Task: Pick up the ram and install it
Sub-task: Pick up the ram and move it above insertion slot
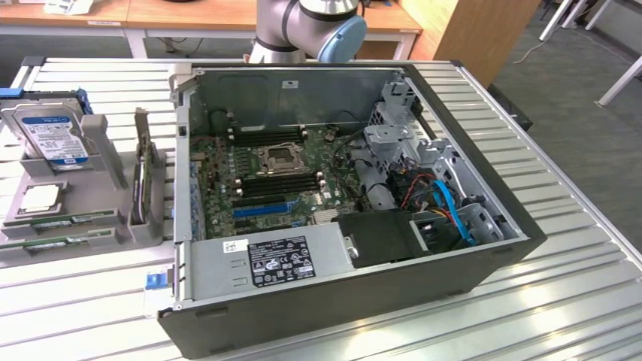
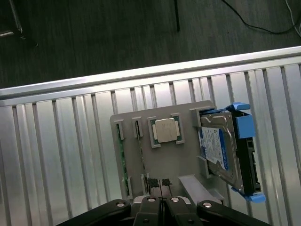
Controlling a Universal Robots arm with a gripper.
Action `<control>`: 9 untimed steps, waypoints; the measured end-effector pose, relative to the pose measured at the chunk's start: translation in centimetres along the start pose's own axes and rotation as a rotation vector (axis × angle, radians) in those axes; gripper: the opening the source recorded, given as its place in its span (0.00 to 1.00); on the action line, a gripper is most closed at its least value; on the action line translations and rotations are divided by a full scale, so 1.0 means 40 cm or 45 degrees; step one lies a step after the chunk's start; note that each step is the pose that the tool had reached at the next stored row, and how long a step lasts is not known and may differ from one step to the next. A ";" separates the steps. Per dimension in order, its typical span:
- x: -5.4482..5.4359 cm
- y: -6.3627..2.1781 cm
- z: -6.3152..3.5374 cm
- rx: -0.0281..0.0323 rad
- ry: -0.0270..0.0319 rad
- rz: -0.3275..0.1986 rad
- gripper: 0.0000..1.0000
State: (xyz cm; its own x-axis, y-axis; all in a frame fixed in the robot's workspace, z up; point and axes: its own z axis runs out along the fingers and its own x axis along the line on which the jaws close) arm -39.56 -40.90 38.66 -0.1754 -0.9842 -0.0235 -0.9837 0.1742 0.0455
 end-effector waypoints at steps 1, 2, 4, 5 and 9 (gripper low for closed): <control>0.000 0.000 0.000 0.0000 0.0000 0.000 0.10; 0.000 0.000 0.000 0.0000 0.0000 0.000 0.10; 0.000 0.000 0.000 0.0000 0.0000 0.000 0.10; 0.000 0.000 0.000 -0.0001 0.0000 0.000 0.10; 0.000 0.000 0.000 -0.0002 0.0001 -0.004 0.10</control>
State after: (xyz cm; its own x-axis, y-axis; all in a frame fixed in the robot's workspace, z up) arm -39.56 -40.90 38.66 -0.1726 -0.9847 -0.0236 -0.9842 0.1714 0.0455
